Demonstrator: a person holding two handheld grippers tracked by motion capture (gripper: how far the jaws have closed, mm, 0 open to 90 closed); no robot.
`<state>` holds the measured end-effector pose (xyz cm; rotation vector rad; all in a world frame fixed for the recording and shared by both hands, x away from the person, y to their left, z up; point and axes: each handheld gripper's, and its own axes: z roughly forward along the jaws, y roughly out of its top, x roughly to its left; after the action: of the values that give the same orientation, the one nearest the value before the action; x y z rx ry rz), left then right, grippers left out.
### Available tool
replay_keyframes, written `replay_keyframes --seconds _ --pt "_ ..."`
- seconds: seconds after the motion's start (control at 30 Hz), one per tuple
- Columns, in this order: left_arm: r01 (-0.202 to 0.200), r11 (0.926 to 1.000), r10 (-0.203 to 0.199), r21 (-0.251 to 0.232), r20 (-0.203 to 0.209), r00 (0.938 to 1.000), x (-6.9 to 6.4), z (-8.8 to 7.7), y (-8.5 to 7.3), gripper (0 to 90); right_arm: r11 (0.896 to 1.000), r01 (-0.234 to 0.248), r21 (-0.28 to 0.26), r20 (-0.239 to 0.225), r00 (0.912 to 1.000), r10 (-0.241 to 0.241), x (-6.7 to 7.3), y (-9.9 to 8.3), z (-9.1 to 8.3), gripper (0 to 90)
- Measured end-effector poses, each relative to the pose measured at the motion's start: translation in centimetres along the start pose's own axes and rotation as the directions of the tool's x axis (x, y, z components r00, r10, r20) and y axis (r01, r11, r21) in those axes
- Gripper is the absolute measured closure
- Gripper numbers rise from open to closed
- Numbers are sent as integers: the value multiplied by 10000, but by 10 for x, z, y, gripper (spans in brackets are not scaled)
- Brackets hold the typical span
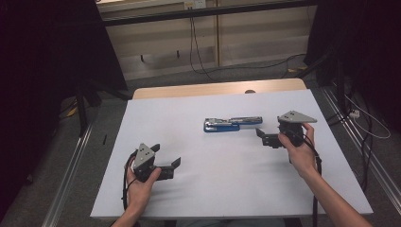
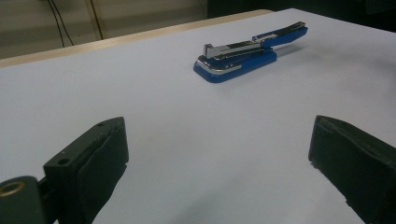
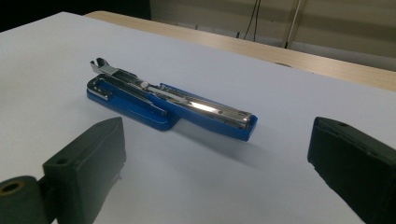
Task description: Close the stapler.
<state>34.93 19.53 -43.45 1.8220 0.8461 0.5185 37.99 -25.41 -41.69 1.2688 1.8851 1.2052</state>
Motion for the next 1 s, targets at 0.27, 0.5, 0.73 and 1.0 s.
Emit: replay_keyframes --seconds 0.27,0.5,0.73,1.0 --pt "175 9998 -175 51 8 9998 -1 7 4 54 9996 -20 276 -158 9999 25 -8 -11 -1 58" --pt "569 9967 -606 573 654 9960 -1 18 4 87 9987 -99 502 -440 9990 121 -10 -14 1 61" --pt "-244 9979 200 602 724 9972 -10 31 10 86 9978 42 658 -867 9962 16 -6 -16 6 95" --pt "-275 9969 190 732 1144 9933 -19 42 18 108 9953 71 971 -1102 9939 37 -8 -16 7 400"
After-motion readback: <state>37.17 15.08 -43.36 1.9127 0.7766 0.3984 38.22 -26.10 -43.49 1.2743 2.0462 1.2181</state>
